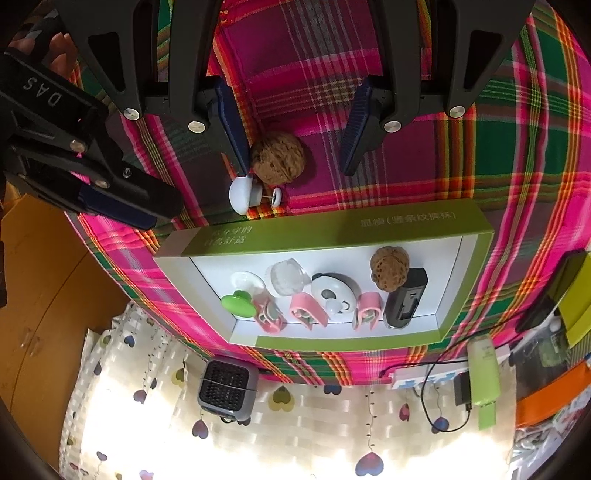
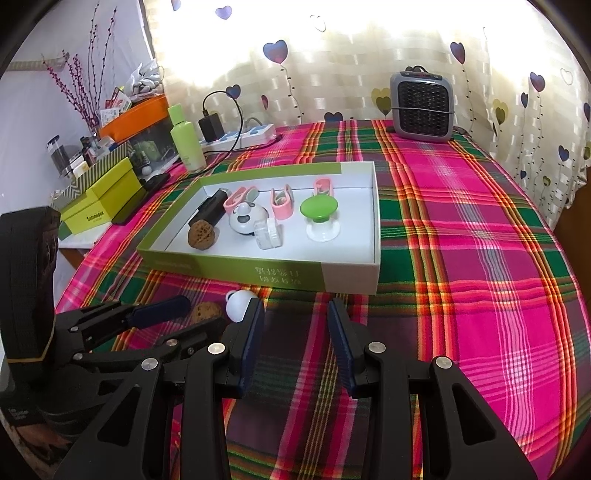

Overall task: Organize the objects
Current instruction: 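Grasp the second walnut with the left tool while the right tool approaches the white egg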

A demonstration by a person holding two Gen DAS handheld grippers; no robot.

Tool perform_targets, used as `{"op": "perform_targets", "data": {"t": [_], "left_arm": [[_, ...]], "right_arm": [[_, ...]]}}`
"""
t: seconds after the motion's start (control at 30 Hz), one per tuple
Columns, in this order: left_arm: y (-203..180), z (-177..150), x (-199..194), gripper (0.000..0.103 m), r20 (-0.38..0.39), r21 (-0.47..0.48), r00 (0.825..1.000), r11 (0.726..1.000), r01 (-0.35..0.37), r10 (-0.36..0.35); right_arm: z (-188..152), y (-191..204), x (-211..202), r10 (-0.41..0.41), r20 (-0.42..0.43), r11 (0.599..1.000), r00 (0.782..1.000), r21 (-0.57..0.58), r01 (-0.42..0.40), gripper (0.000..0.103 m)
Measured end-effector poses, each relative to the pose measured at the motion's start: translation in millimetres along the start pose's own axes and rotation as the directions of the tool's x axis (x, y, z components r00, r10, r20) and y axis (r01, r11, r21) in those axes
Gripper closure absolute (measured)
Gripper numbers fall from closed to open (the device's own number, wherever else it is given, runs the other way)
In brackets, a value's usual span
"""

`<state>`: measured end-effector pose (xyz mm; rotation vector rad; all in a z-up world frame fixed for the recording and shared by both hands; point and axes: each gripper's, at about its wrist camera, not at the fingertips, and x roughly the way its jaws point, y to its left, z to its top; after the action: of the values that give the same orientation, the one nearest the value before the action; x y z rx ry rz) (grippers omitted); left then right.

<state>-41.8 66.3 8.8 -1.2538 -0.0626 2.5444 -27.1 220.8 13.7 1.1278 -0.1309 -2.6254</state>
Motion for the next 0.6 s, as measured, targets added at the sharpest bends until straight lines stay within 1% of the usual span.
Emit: {"op": "perform_targets", "data": {"t": [0.03,0.07,0.13,0.17,0.6], "left_arm": [[1,0,0,0.057,0.002,-0.002,1.0,1.0,0.0,0.0],[1,0,0,0.063,0.003,-0.004,1.0,1.0,-0.004,0.004],[3,0,0,0.072,0.002,-0.006,1.0,1.0,-0.011,0.011],[5,0,0,0.074,0.003,-0.012,1.0,1.0,-0.011,0.011],[33,-6,-10,0.074,0.018,-0.074,0.999,0.997,-0.033,0.035]], "right_arm": [[0,1,0,0.001,-0.002,1.0,1.0,-0.001,-0.001,0.066],[0,1,1,0.002,-0.005,1.0,1.0,-0.002,-0.002,0.066],[-1,3,2,0.003,-0.008,1.0,1.0,-0.003,-0.003,0.066],[-1,3,3,0.004,-0.011,1.0,1.0,-0.004,-0.004,0.066],[-1,22,16,0.036,-0.04,0.999,0.999,-0.039,-0.037,0.066]]}}
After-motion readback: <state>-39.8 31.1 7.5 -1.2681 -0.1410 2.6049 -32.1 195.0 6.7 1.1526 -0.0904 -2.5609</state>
